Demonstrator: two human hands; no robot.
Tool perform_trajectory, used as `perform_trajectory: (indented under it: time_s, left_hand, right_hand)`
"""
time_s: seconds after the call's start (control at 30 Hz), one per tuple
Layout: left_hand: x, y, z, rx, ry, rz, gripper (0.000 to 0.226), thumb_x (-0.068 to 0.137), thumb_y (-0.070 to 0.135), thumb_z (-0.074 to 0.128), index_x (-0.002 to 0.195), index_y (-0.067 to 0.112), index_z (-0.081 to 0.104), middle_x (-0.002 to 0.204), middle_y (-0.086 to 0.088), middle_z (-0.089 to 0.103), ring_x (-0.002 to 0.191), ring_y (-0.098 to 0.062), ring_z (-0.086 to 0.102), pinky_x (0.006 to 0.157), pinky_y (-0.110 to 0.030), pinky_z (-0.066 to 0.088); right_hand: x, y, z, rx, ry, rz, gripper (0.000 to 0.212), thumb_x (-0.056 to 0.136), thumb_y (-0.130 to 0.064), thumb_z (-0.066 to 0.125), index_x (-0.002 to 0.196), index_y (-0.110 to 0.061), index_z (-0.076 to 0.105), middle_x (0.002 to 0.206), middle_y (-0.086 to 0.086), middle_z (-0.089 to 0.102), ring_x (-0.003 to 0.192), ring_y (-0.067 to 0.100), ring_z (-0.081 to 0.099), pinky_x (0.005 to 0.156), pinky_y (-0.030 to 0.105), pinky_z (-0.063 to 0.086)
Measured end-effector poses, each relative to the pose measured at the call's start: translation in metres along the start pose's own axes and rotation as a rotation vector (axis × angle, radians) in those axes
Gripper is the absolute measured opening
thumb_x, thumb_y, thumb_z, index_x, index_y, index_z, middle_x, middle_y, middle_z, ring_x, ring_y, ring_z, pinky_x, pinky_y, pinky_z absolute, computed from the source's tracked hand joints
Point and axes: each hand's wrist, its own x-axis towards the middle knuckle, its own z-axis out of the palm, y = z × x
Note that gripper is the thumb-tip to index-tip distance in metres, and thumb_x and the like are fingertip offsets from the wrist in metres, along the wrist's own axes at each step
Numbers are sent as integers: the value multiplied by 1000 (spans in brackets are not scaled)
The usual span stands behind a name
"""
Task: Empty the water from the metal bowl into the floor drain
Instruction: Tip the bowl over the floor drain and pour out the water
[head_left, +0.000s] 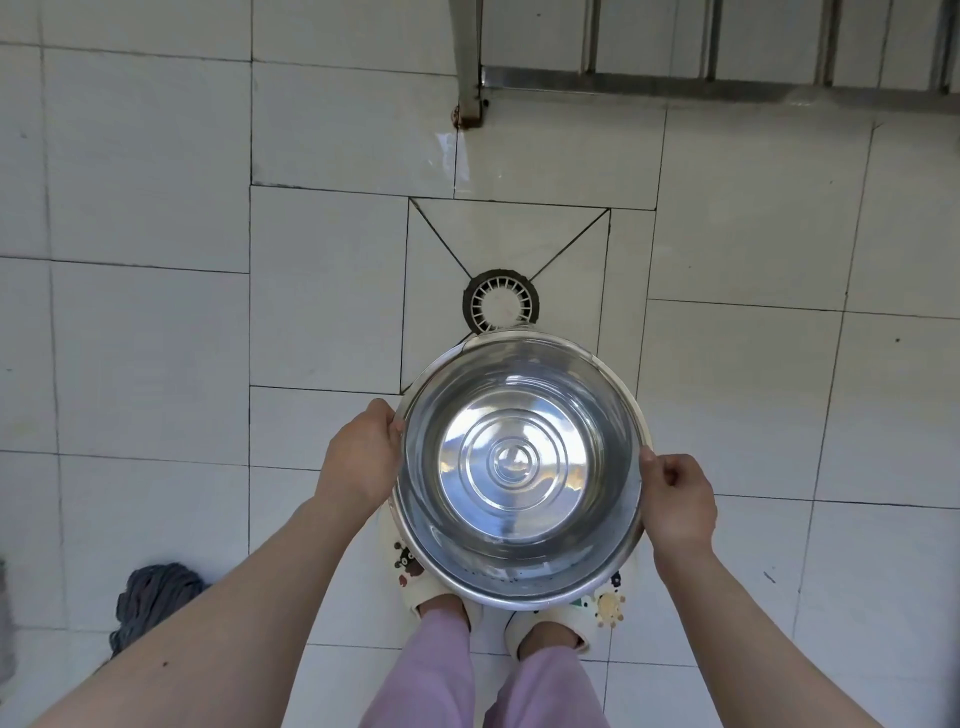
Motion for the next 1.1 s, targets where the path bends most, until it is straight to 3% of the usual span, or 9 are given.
perform_trajectory:
  time_s: [0.17,0.43,0.77,1.1]
  left_hand:
    - [2,1,-1,8,-3,1,27,98,25,34,86,6,48,69,-3,54,65,-23,50,52,-30,30]
    - [3,1,-1,4,4,-4,28,98,27,35,82,7,46,63,1,50,56,-12,43,47,-24,28]
    - [4,0,0,11,-5,-13,30,98,29,34,85,6,47,65,0,52,57,-14,45,47,-25,29]
    - [4,0,0,18,-5,-10,31,98,29,34,86,5,48,66,-3,53,59,-19,46,47,-27,30]
  right_hand:
    - [-1,-1,0,-7,1,-2,29,93,-37,52,86,-9,57,77,2,61,69,17,54,69,32,41]
    - [-1,-5,0,-14,0,-3,29,93,-36,53,87,-8,57,78,3,61,74,23,56,75,36,45]
    - [-2,-5,1,-20,8,12,29,93,-38,53,87,-9,57,81,6,63,76,26,58,78,42,49]
    - [-2,-4,1,-13,8,27,29,92,-37,53,86,-9,57,76,3,61,73,24,56,76,39,47]
